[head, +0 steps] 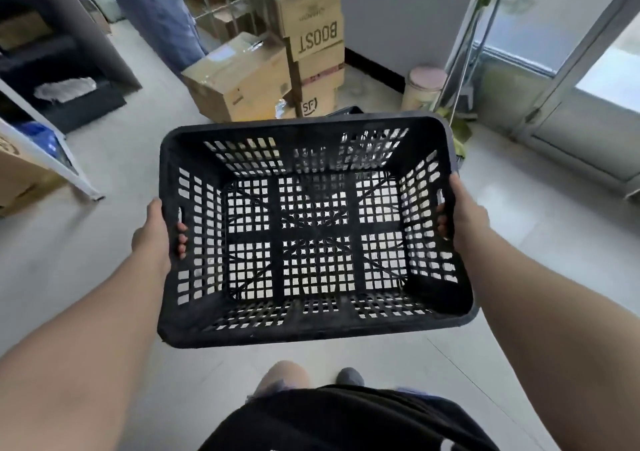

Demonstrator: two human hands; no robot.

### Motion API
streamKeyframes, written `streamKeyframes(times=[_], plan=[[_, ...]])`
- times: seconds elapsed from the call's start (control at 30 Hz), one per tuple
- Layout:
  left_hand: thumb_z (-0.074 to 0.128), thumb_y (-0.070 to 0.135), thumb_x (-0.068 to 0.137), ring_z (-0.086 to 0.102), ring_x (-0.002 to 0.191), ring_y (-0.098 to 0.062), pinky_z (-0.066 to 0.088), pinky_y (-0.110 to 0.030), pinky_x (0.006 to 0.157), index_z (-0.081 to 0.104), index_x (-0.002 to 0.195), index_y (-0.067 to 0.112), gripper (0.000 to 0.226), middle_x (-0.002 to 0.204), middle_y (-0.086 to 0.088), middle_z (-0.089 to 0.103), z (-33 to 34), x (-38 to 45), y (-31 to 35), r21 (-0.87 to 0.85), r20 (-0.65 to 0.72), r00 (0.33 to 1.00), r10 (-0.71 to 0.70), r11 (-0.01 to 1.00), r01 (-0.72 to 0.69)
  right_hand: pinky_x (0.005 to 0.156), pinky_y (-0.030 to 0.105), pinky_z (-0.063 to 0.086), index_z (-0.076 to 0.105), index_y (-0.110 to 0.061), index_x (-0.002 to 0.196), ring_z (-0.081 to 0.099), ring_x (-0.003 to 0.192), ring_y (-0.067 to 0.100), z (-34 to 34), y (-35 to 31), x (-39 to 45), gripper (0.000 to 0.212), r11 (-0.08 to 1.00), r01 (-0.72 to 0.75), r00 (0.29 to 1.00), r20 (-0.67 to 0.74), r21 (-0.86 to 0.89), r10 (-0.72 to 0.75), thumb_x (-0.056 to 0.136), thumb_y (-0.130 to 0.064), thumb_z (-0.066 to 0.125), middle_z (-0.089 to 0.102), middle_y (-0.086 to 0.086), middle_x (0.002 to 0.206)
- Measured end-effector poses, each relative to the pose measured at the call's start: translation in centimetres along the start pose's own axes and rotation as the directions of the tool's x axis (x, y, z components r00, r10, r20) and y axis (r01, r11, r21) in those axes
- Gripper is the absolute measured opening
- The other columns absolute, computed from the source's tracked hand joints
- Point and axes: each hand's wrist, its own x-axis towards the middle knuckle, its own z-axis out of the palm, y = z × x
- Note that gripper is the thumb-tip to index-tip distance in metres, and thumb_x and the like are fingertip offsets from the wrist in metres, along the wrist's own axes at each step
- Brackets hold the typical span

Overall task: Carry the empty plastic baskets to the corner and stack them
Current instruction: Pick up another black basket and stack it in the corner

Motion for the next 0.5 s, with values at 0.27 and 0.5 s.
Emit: streamKeyframes(times=[0.27,0.5], plan=[[0.043,0.061,0.083,0.039,0.046,-0.022,0.037,-0.030,0.048,0.054,0.062,0.008,0.059,0.058,-0.008,0.051,13.7,0.2,5.0,0.109,0.155,0.985,0.069,0.990,-0.087,0.043,0.024,0.039,0.063,-0.010,0.078,0.045,0.044,0.015,-6.9,-2.2,4.2,0.058,0.991,-0.018,0.974,-0.223,0.133,0.048,0.071,-0.068,0.062,0.055,0.003,0.061],[0.034,0.078,0.081,0.035,0.035,-0.018,0.032,-0.023,0.040,0.045,0.062,0.013,0.069,0.038,-0.002,0.042,28.5,3.0,9.8,0.232,0.413,0.910,-0.030,0.970,-0.073,0.038,0.019,0.036,0.063,-0.014,0.078,0.041,0.041,0.013,-10.6,-3.8,9.1,0.061,0.953,0.003,0.909,-0.399,0.302,0.124,0.058,-0.072,0.064,0.054,0.001,0.059]])
